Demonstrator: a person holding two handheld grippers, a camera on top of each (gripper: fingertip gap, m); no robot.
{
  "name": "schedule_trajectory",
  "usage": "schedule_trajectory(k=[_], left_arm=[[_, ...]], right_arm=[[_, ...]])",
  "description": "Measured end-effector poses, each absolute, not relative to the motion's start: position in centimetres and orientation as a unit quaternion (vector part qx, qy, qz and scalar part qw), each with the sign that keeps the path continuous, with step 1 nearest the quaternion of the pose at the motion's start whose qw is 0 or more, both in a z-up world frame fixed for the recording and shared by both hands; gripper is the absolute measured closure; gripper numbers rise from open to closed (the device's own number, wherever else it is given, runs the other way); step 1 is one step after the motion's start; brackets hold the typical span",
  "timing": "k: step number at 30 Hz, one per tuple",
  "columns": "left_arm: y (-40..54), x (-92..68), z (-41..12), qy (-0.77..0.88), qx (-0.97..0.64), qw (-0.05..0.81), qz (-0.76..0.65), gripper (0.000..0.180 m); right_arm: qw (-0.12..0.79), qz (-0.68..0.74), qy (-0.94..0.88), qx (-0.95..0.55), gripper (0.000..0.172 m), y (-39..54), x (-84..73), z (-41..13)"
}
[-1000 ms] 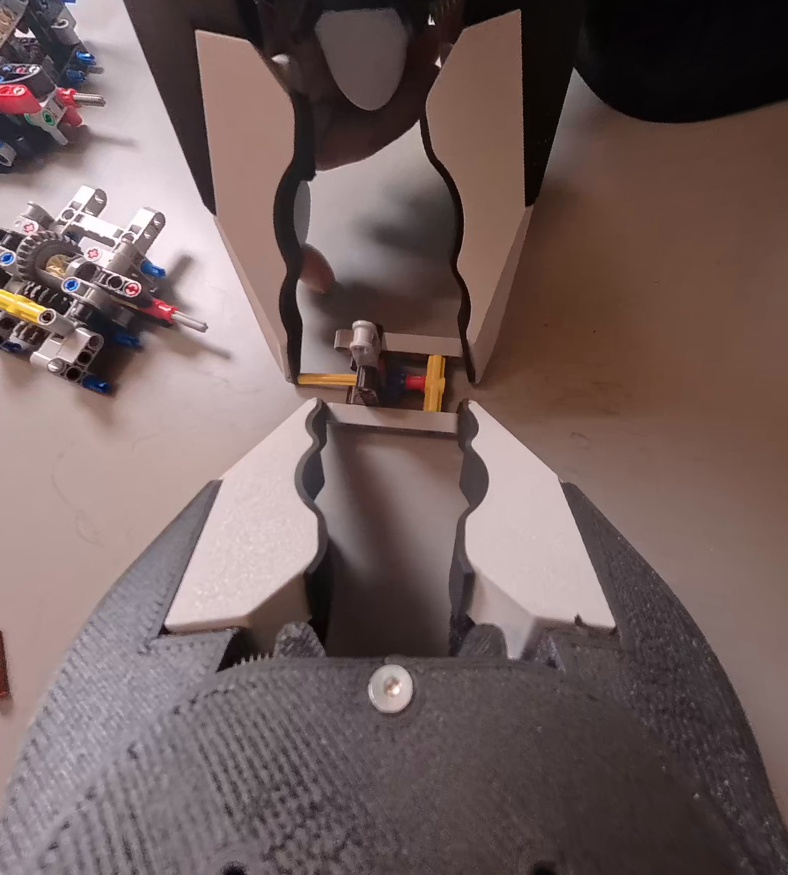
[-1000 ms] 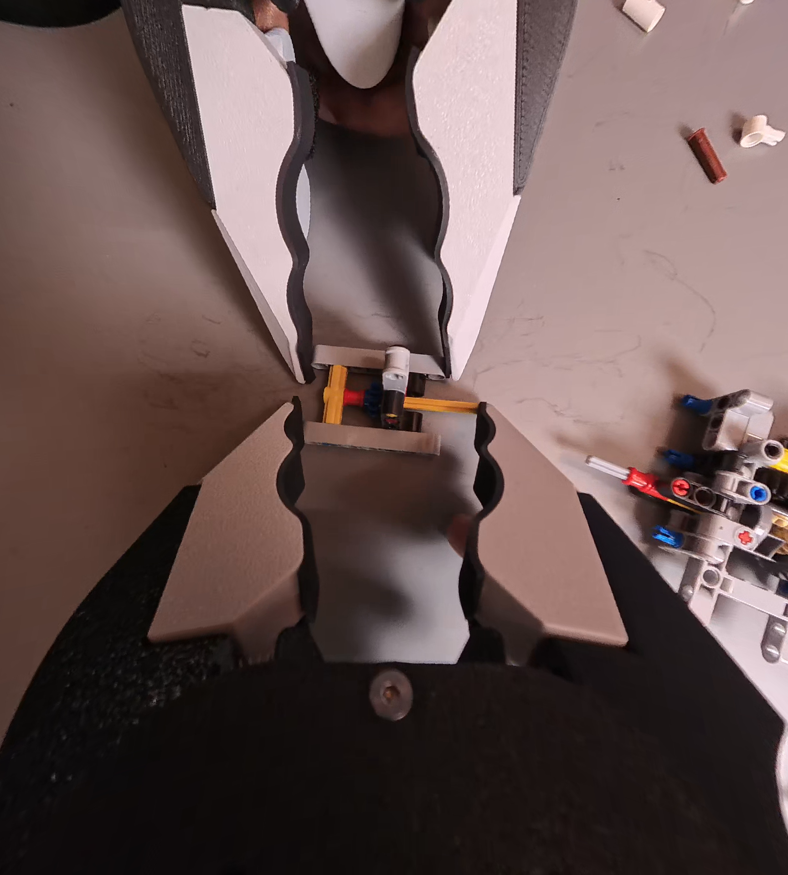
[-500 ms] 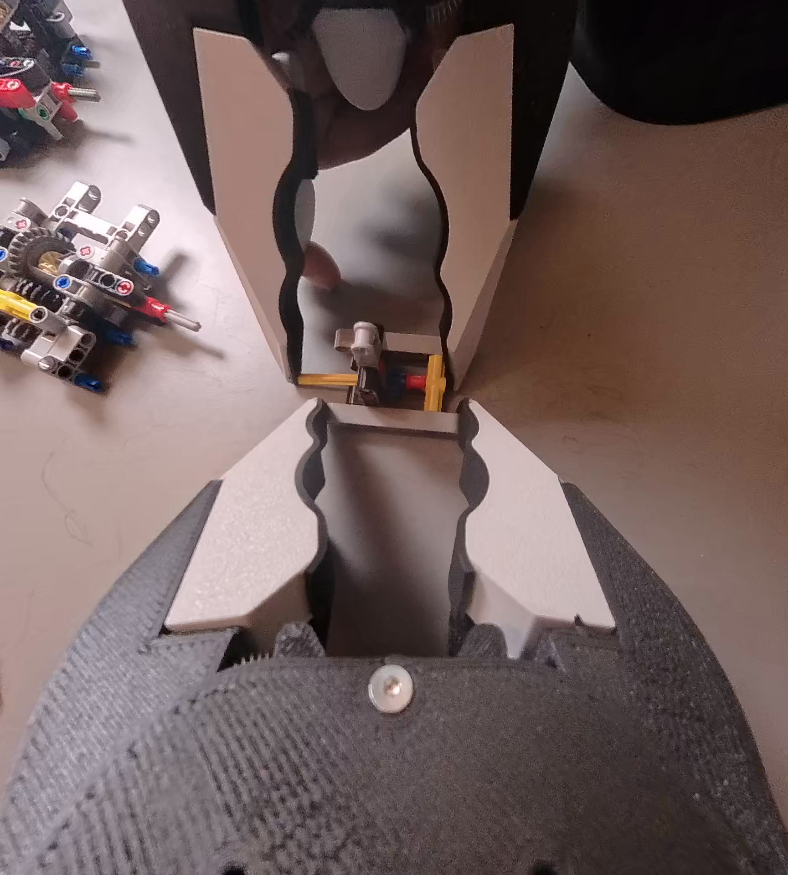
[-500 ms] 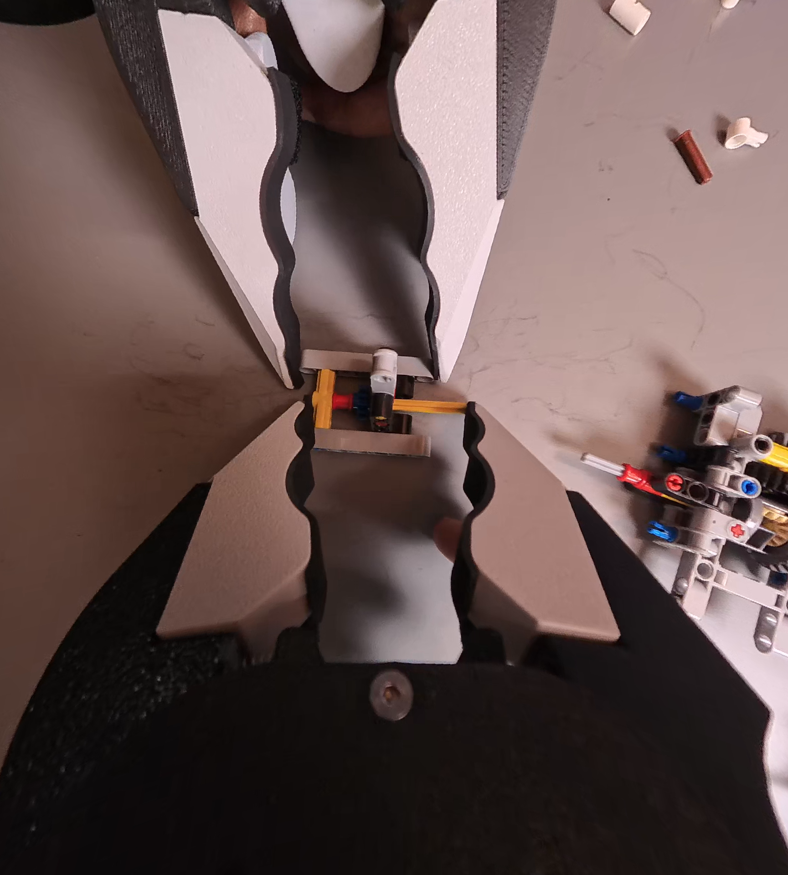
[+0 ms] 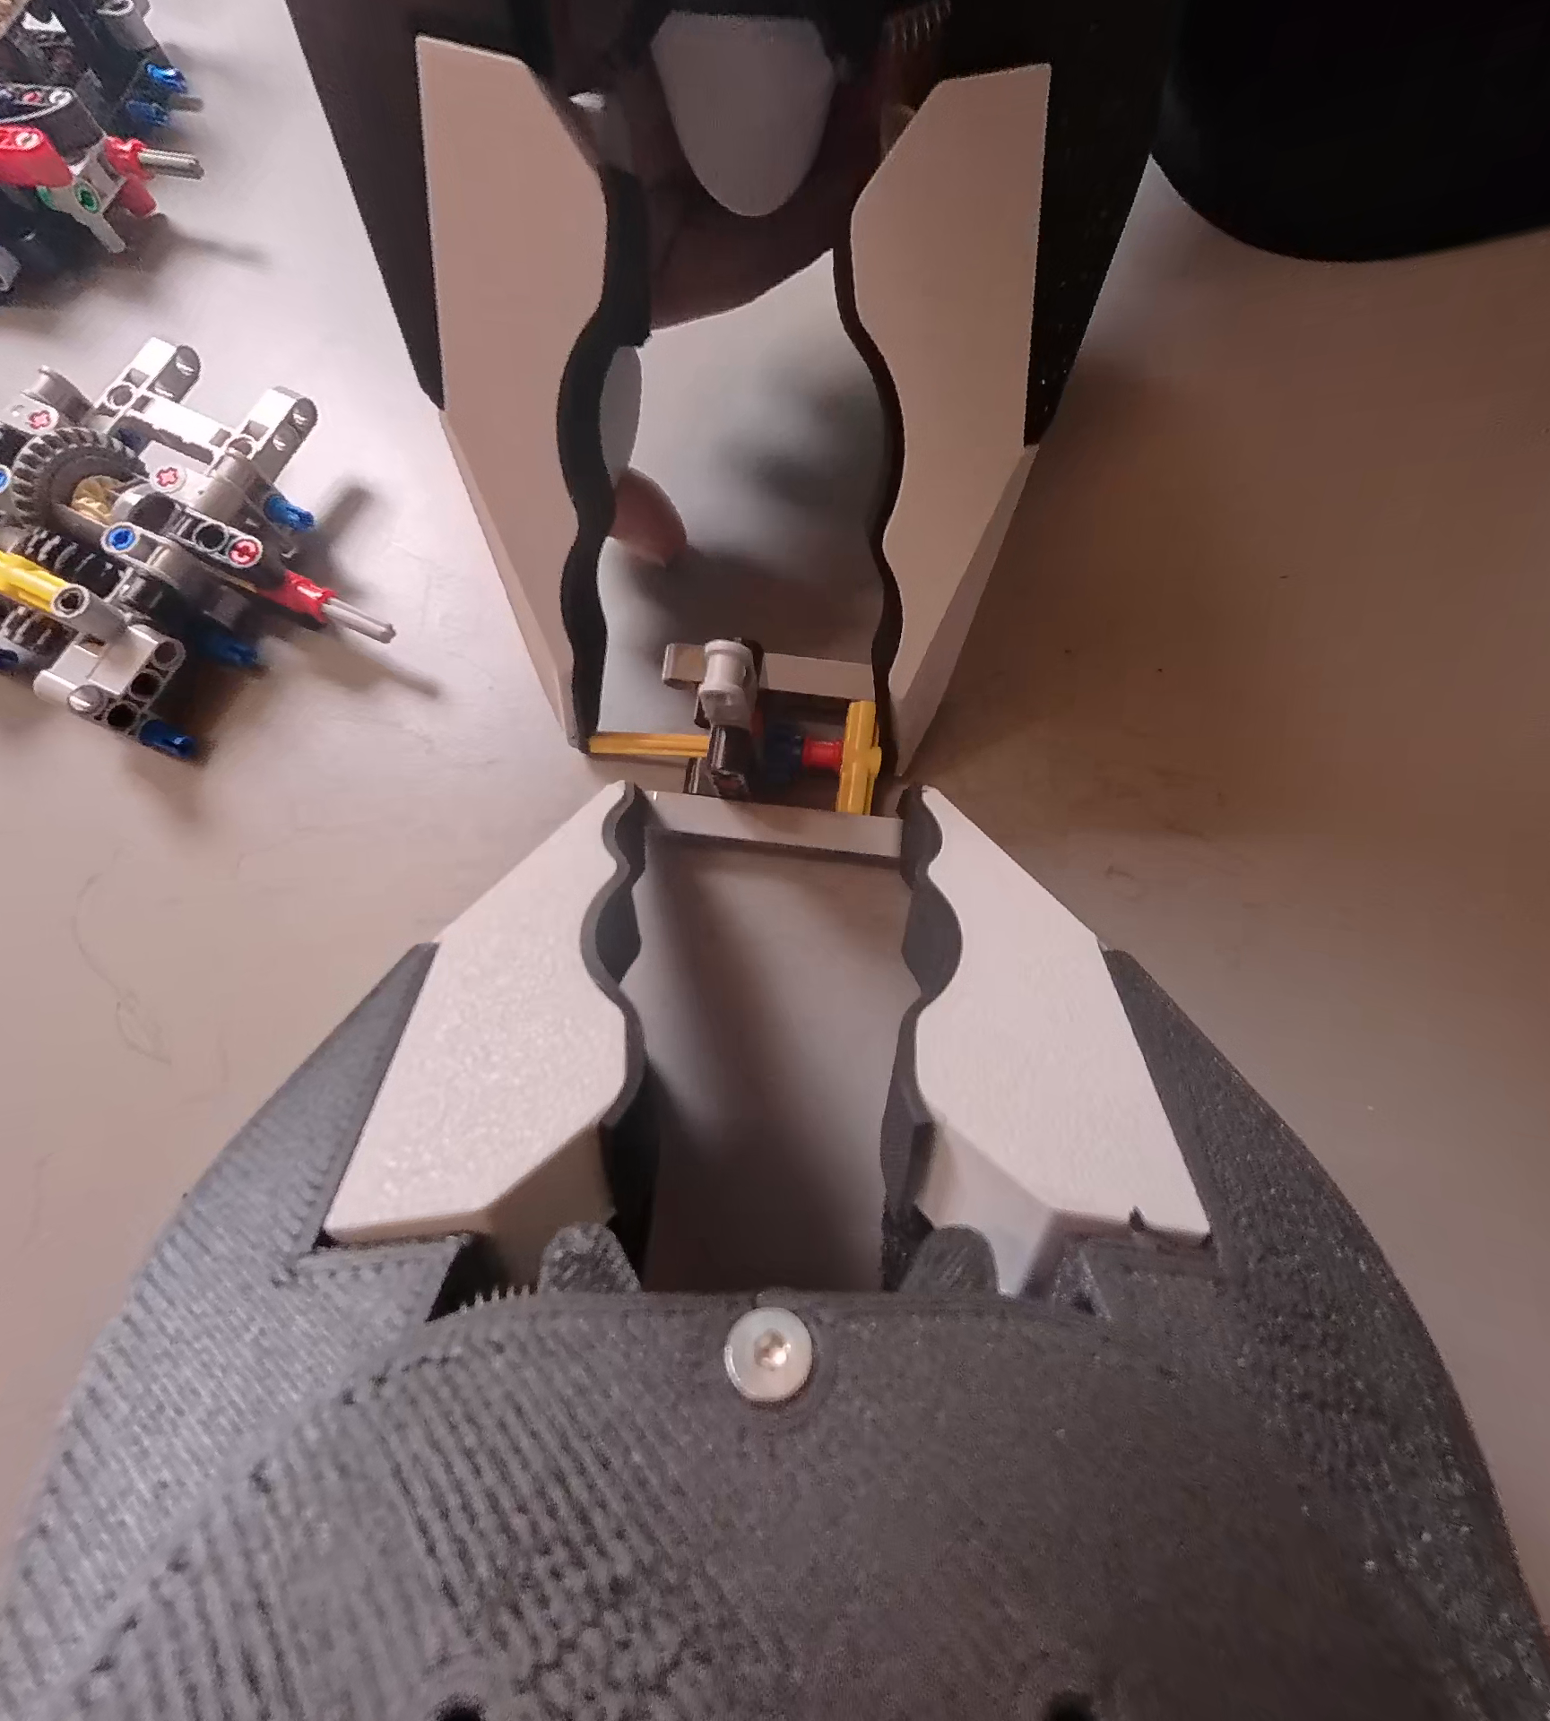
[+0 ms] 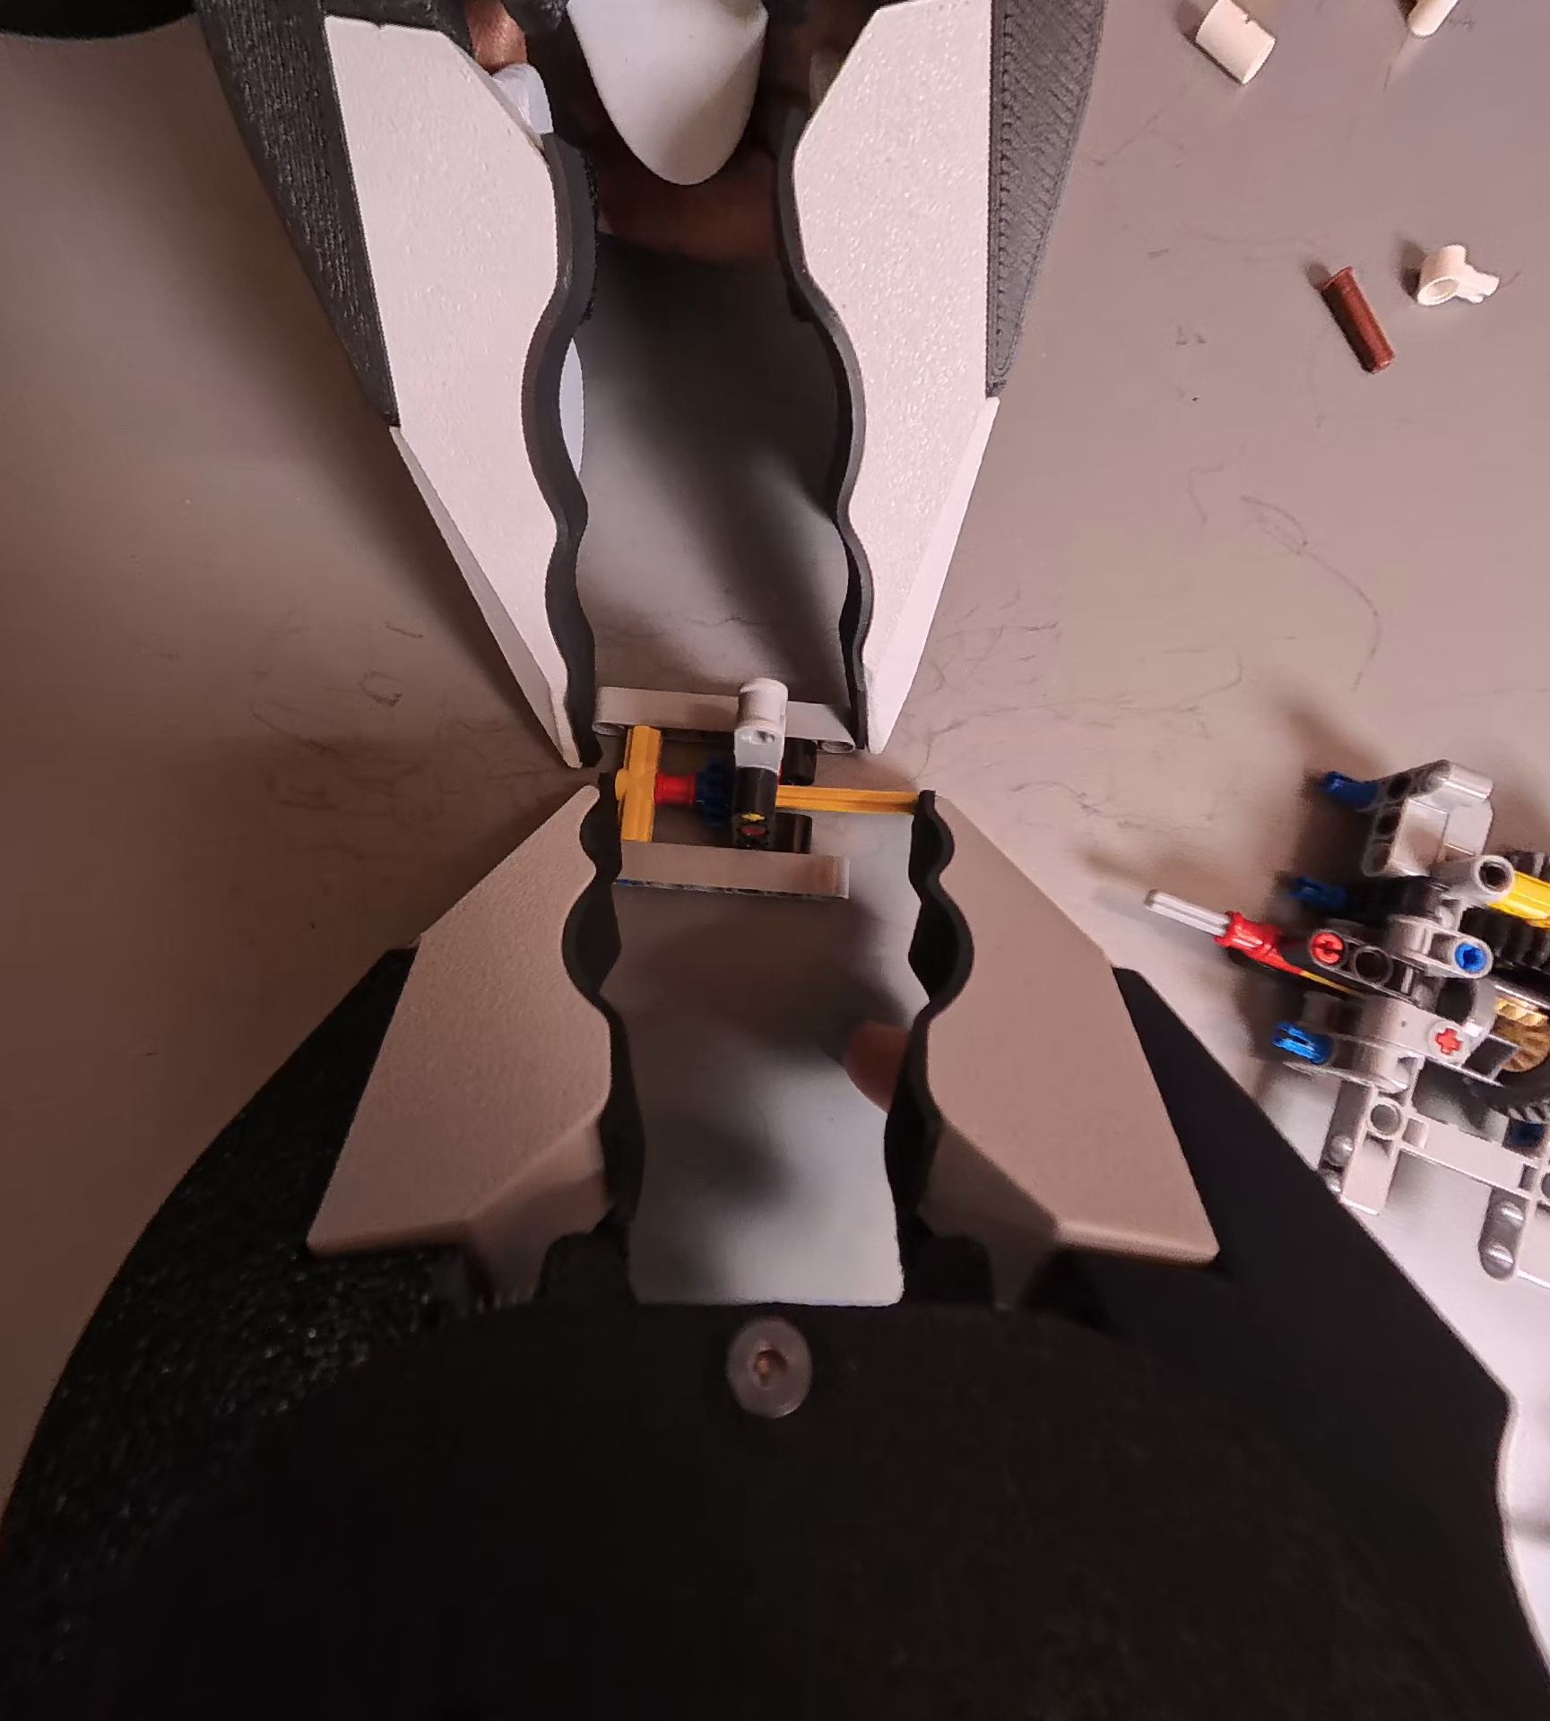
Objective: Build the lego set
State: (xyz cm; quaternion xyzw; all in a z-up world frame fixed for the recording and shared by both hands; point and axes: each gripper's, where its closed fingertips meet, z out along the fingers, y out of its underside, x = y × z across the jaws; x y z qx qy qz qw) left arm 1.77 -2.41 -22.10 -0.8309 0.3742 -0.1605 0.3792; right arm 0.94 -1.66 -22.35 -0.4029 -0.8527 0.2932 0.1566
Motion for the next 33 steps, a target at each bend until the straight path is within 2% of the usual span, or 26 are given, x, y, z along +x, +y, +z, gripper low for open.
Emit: schedule_trajectory(k=[23,33], left_arm=[[-2.7,1.8,-22.1,0.375,-0.833,0.376,-0.156,0.126],[-3.1,2.4,-20.7,0.430,-0.777,0.444,-0.119,0.126]], right_arm=[[0.172,0.294,-0.850,-0.403,0.108,-2.1,1.0,-22.2],[0.185,0.338,-0.850,-0.358,0.099,-2.9,1.4,-21.5]])
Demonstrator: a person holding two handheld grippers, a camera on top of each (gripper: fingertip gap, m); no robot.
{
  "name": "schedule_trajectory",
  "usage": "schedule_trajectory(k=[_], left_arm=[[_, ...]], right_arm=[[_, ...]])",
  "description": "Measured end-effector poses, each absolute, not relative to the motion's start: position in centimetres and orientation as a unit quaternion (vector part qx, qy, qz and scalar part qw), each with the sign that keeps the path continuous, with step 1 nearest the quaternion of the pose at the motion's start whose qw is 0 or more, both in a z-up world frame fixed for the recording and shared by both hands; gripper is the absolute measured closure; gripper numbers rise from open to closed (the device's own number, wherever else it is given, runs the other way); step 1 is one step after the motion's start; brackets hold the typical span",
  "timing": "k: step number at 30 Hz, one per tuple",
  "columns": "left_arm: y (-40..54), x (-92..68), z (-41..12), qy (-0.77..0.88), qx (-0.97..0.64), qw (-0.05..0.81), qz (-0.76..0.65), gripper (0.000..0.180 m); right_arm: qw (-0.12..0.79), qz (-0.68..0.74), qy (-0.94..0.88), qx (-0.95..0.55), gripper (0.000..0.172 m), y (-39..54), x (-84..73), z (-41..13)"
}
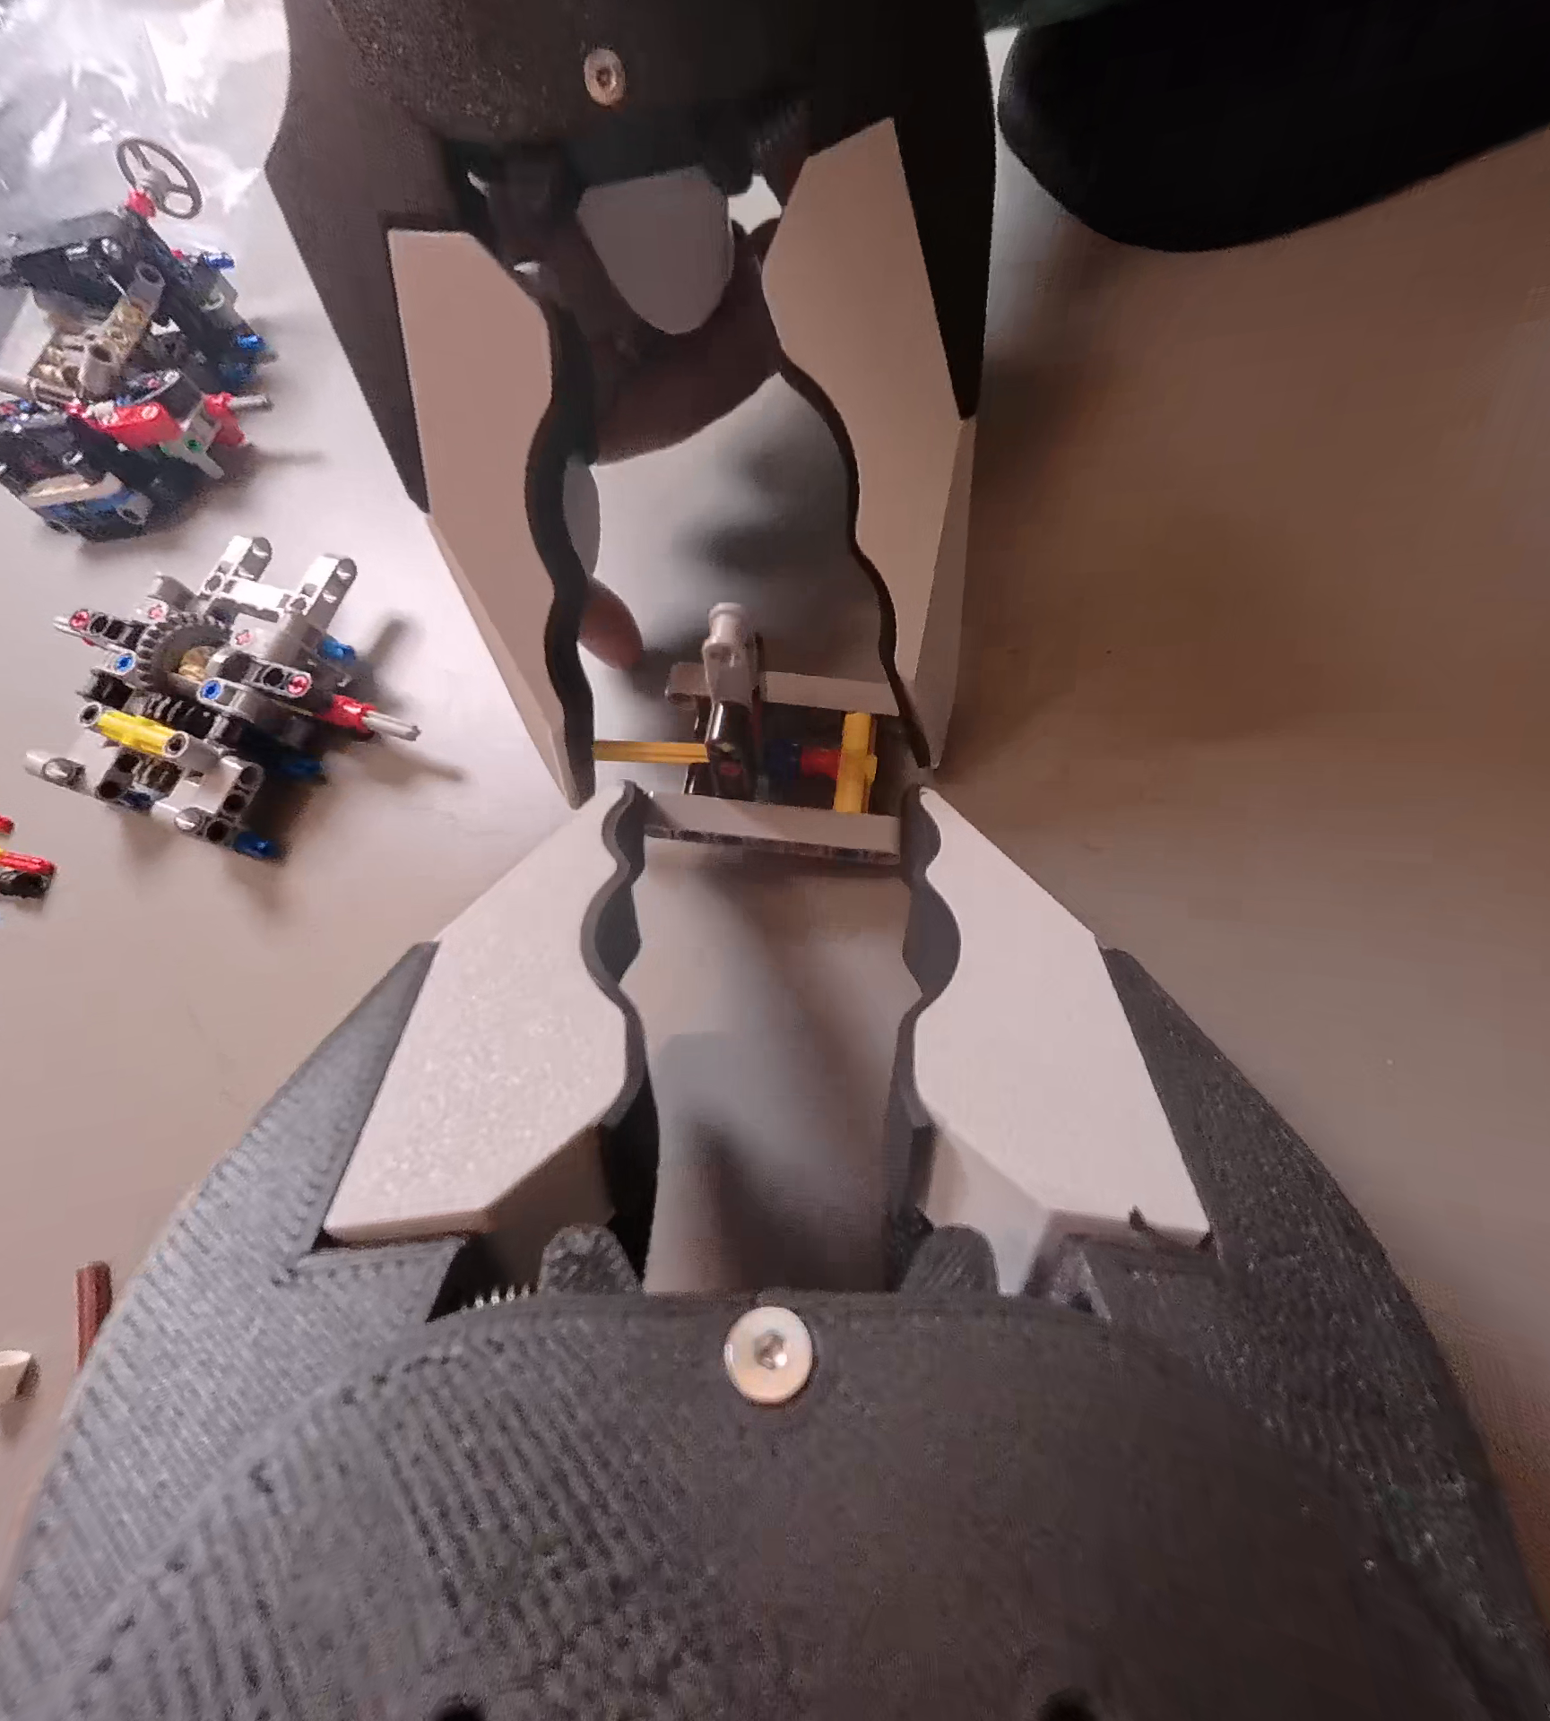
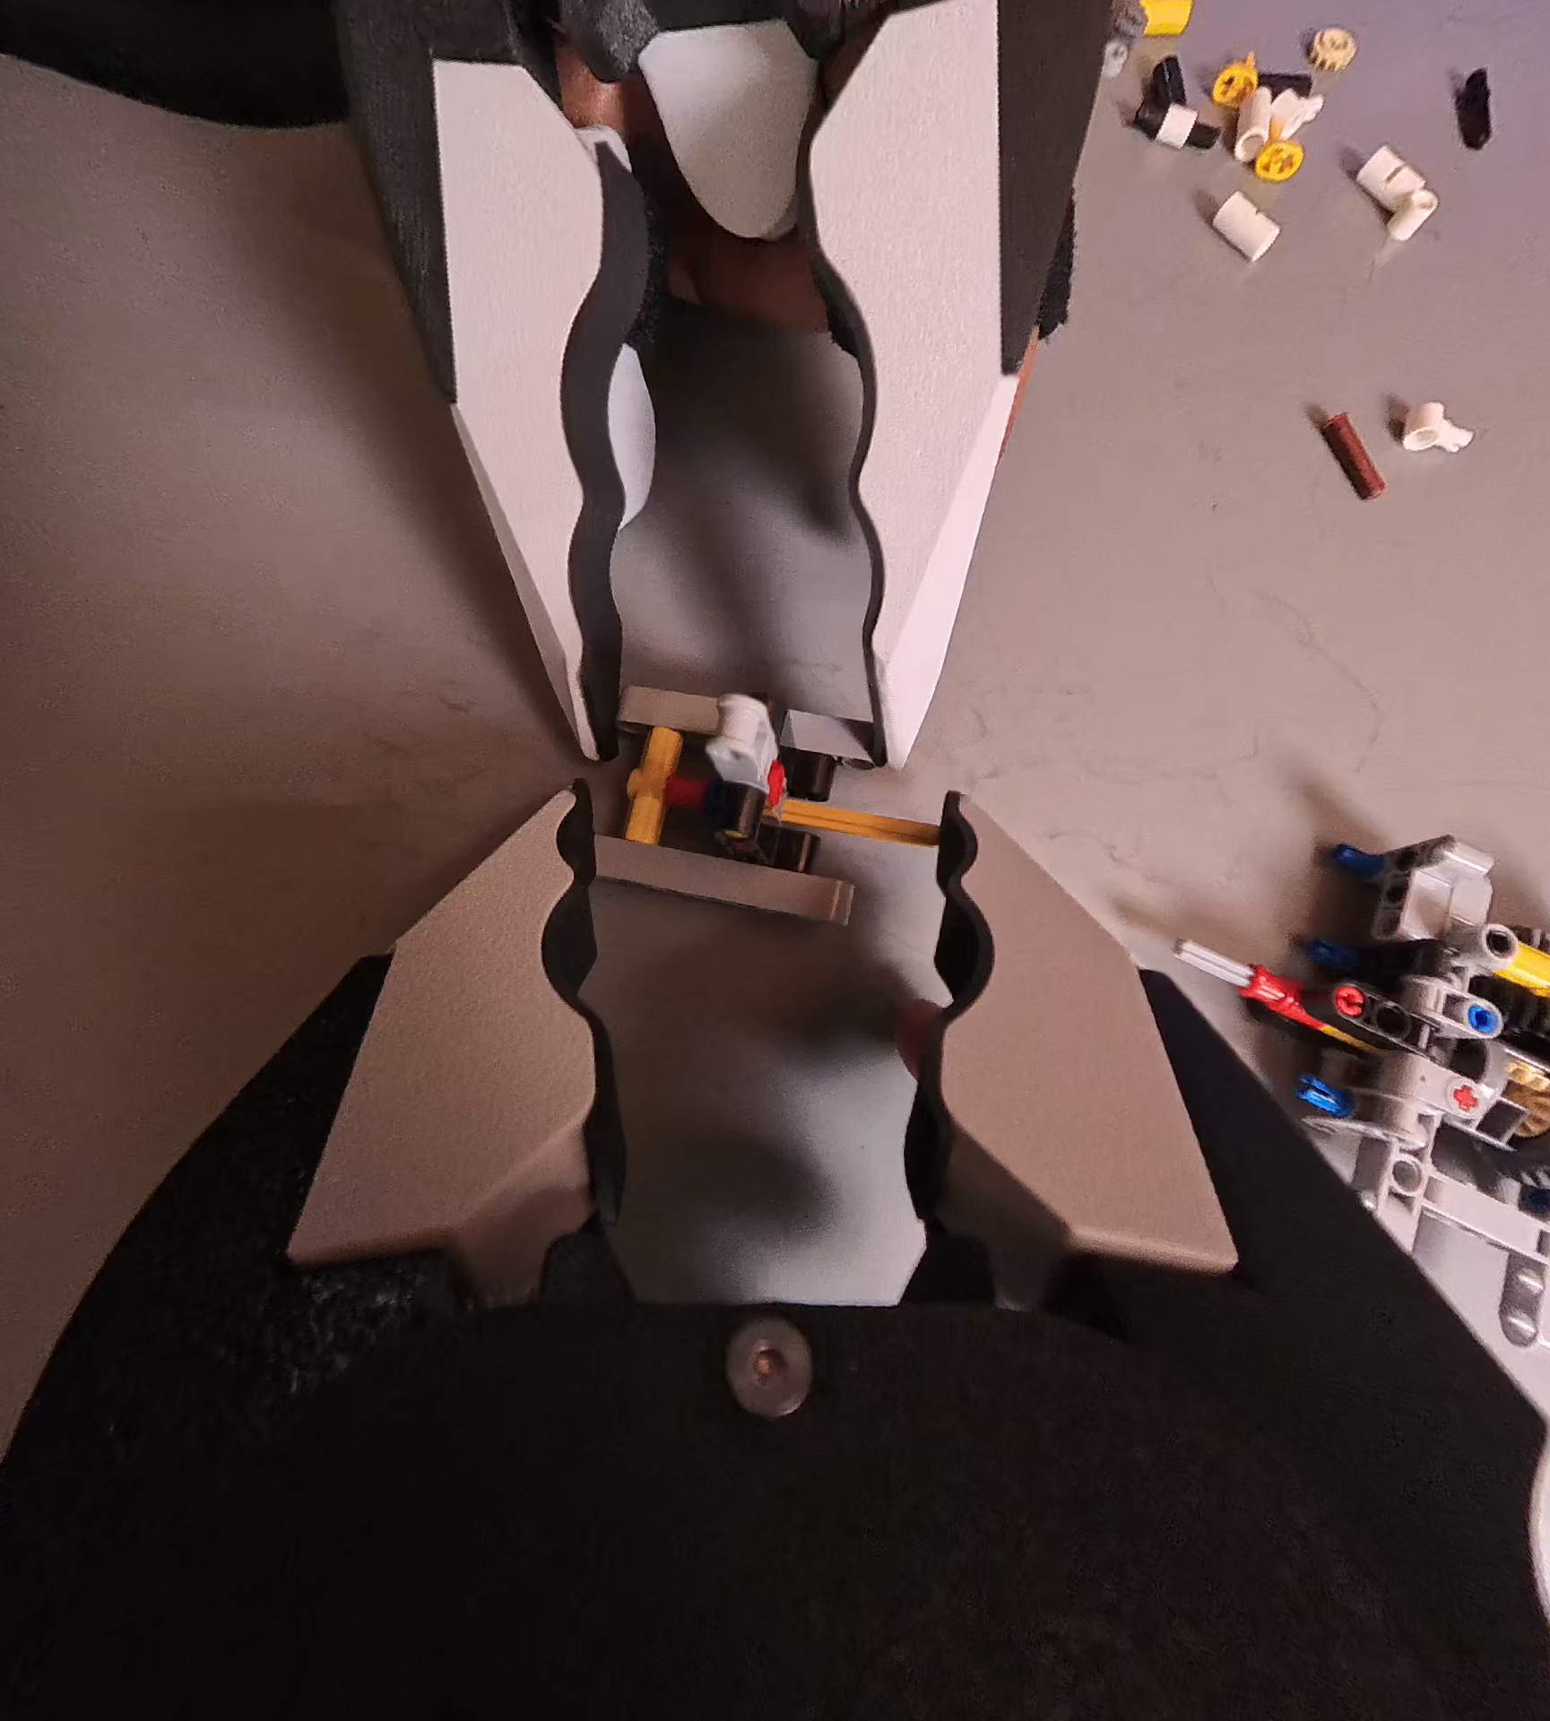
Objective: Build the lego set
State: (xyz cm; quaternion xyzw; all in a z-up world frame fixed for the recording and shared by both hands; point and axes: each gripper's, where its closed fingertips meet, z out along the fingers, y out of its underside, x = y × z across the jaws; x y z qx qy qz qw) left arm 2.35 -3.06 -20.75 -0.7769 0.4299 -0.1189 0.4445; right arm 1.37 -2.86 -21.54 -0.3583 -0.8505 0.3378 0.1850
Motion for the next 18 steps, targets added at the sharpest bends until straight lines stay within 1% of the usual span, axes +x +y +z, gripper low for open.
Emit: schedule_trajectory(k=[5,7,10,13,15,17,18], left_arm=[[-2.9,2.1,-20.5,0.436,-0.767,0.460,-0.099,0.125],[-2.8,1.7,-20.4,0.443,-0.760,0.469,-0.079,0.126],[-2.9,1.5,-19.6,0.451,-0.744,0.489,-0.059,0.126],[-3.0,1.7,-18.8,0.466,-0.724,0.507,-0.034,0.125],[-2.9,1.9,-18.3,0.467,-0.717,0.517,-0.026,0.125],[-2.7,1.7,-17.9,0.460,-0.715,0.527,-0.014,0.125],[-2.7,1.6,-17.6,0.456,-0.713,0.532,-0.013,0.125]], right_arm=[[0.201,0.355,-0.838,-0.363,0.100,-2.6,1.2,-20.9],[0.180,0.388,-0.821,-0.377,0.095,-2.6,1.6,-20.3],[0.144,0.445,-0.782,-0.411,0.094,-2.2,2.0,-19.1],[0.102,0.482,-0.732,-0.470,0.104,-1.6,1.4,-18.8],[0.063,0.513,-0.712,-0.476,0.110,-2.4,1.5,-18.4],[0.063,0.502,-0.722,-0.473,0.113,-2.9,1.6,-18.7],[0.069,0.492,-0.730,-0.470,0.117,-3.1,1.7,-19.0]])
